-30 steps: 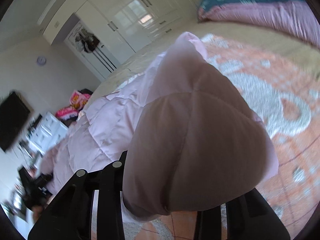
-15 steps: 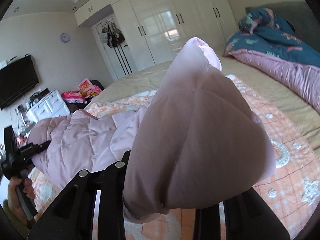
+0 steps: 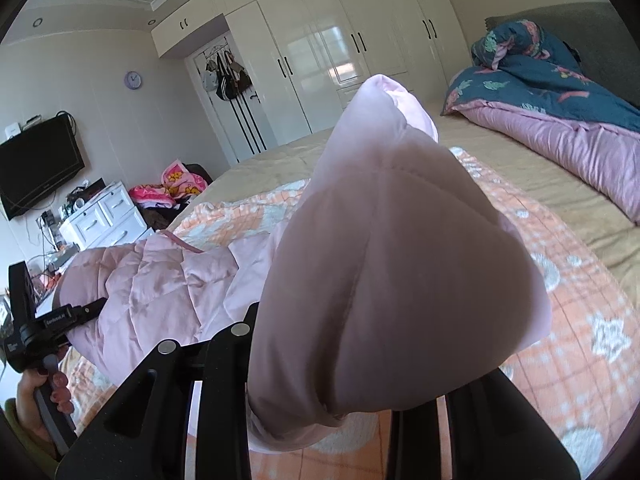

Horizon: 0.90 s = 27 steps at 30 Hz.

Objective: Fold large clothes
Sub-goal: 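Lift the grasped edge with both tools and fold it over the other half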

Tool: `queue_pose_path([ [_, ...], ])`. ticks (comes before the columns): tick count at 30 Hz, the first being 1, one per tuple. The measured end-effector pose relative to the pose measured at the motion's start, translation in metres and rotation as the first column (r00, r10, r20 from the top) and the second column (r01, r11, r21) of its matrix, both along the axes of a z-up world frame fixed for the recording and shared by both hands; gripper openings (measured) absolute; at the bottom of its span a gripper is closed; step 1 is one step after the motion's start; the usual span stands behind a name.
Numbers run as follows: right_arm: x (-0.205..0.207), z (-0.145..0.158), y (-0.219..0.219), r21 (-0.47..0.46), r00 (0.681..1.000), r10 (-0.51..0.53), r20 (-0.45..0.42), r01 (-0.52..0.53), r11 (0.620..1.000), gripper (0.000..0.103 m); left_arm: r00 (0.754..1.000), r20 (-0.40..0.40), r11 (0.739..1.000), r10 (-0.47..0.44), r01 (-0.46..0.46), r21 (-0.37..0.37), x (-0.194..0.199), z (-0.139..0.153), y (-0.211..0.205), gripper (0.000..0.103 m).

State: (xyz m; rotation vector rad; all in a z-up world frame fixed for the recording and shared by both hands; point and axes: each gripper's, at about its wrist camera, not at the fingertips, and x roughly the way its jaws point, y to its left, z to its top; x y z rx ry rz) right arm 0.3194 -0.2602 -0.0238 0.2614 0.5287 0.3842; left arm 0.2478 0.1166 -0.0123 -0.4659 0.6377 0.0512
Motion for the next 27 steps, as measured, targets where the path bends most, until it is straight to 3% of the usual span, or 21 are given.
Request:
queue_pose_path([
  [18,-0.061,-0.023,-0.018,0.0,0.999,-0.011,-0.05,0.011,1.0,0.028,0.998,-0.064,1.0,-0.005,0.007,0.023,-0.062,-0.02,0.001,0.035],
  [22,-0.06,-0.036,-0.023,-0.005,0.991,-0.051,-0.122,0.051,0.999,0.033,0.995,-0.098,1.0,0.008,-0.007,0.013,-0.068,-0.036,0.005,0.037],
  [27,-0.048,-0.06,-0.035,0.01,0.96,-0.12,-0.254,0.126,0.992,0.043,0.993,-0.115,1.0,0.023,-0.024,-0.007,-0.071,-0.049,0.01,0.042],
])
